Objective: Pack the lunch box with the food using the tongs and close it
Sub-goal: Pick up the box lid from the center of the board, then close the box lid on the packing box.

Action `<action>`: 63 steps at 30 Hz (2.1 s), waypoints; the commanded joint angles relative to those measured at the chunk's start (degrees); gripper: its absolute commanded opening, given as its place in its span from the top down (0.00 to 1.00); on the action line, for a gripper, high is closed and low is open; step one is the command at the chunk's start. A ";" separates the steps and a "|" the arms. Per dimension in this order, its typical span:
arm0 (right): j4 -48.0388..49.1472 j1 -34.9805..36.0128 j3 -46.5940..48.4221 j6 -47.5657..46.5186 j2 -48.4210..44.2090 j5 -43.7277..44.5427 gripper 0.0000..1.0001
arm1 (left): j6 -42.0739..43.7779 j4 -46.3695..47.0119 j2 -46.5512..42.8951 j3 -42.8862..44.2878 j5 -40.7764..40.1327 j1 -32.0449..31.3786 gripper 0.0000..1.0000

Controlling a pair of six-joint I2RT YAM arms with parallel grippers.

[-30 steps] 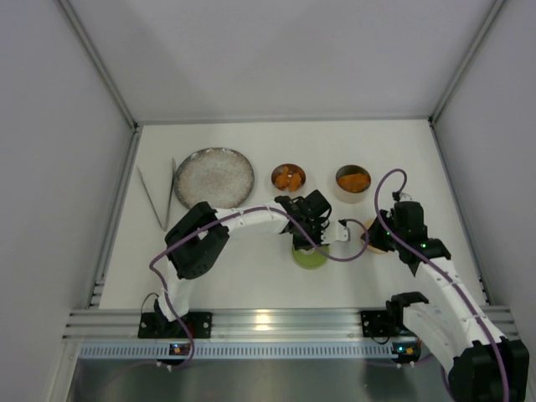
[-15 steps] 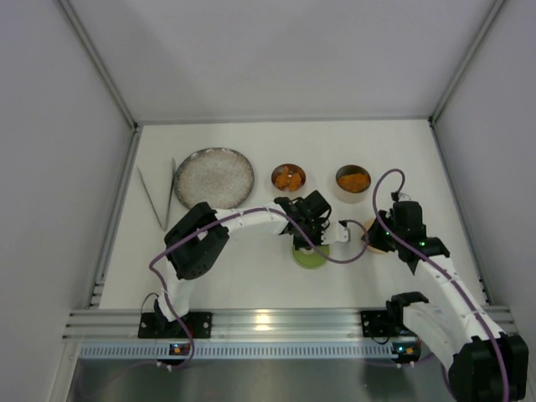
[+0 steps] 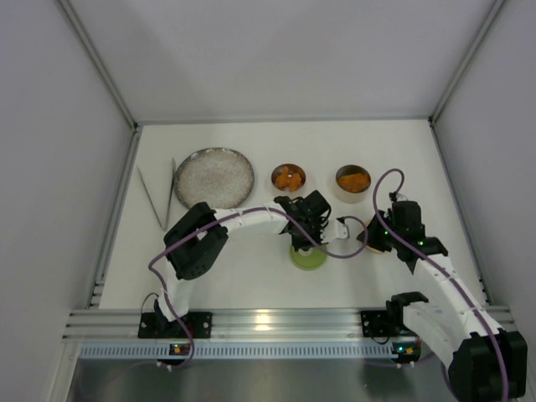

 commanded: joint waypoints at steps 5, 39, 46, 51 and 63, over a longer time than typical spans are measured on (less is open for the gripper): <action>5.58 -0.45 -2.28 3.82 0.37 -4.63 0.84 | -4.03 -5.67 -1.99 5.26 -1.39 0.74 1.00; 7.34 -0.45 2.99 5.84 3.62 -6.39 0.85 | -9.39 -13.67 -1.73 22.21 1.51 11.37 1.00; 6.55 -0.54 3.96 5.32 4.77 -6.57 0.85 | -10.88 -13.76 0.46 28.89 -0.42 17.08 1.00; 5.76 -0.45 3.96 5.14 5.03 -6.30 0.85 | -13.52 -11.57 3.27 33.90 -1.21 22.09 1.00; 2.77 -0.45 3.87 4.26 4.07 -4.99 0.85 | -15.28 -7.61 9.60 36.19 -2.10 25.44 1.00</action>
